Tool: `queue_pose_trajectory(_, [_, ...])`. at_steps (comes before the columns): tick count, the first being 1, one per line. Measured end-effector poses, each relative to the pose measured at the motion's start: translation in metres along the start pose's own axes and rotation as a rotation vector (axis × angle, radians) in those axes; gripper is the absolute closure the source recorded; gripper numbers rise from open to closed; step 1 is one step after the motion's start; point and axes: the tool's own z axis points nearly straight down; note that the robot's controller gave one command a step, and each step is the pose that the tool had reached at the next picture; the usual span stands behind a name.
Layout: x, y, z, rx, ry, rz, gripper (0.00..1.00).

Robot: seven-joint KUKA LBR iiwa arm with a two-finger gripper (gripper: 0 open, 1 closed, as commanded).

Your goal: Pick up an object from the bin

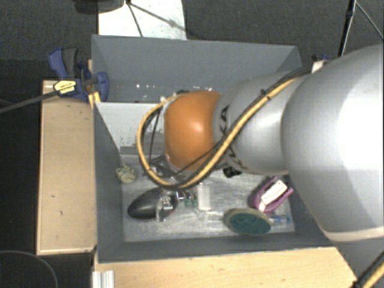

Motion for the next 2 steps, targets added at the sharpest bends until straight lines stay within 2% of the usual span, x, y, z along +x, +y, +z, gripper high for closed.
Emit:
queue_pose_trajectory(1, [0.000, -0.001, 0.044, -0.003, -0.005, 0.174, 0.00])
queue_pose_trajectory(2, [-0.010, 0.022, 0.044, -0.003, -0.007, 0.219, 0.00])
